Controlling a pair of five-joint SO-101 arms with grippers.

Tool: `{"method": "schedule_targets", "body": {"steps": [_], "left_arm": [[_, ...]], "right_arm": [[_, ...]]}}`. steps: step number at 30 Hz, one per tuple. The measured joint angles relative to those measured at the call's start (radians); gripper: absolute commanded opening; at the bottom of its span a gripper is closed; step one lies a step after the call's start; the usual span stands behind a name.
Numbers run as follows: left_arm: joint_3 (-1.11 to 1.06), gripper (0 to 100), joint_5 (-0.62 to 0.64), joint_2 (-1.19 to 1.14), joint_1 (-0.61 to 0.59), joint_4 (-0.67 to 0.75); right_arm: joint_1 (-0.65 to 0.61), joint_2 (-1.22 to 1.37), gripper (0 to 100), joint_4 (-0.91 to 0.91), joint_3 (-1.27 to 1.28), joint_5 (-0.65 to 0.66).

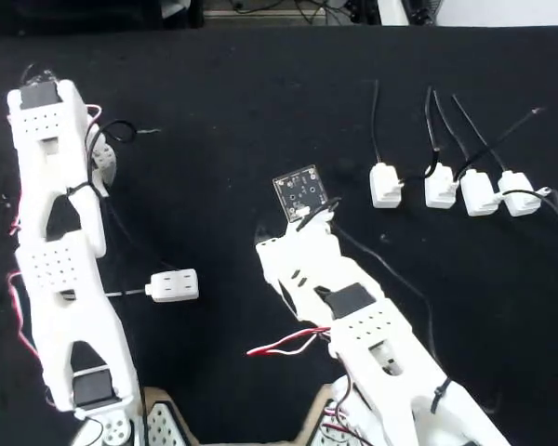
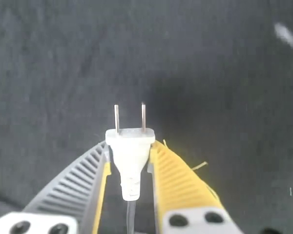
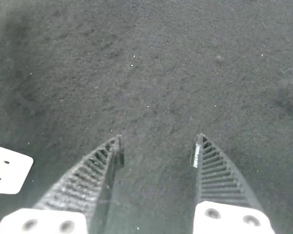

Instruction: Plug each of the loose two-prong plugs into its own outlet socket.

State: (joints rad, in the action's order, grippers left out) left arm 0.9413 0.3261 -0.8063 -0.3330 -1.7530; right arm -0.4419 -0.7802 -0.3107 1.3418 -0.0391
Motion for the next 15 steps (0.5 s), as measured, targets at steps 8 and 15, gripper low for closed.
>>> {"method": "schedule_targets", "body": {"steps": [8, 15], "left_arm": [[-0.373, 3, -0.002, 0.367, 0.061, 0.0], [-0.58, 3, -0.002, 0.578, 0.155, 0.0]], "right_arm": [[0.0, 0.0, 22.2, -0.035, -0.041, 0.002], [0.0, -0.127, 22.2, -0.376, -0.27, 0.133]]}}
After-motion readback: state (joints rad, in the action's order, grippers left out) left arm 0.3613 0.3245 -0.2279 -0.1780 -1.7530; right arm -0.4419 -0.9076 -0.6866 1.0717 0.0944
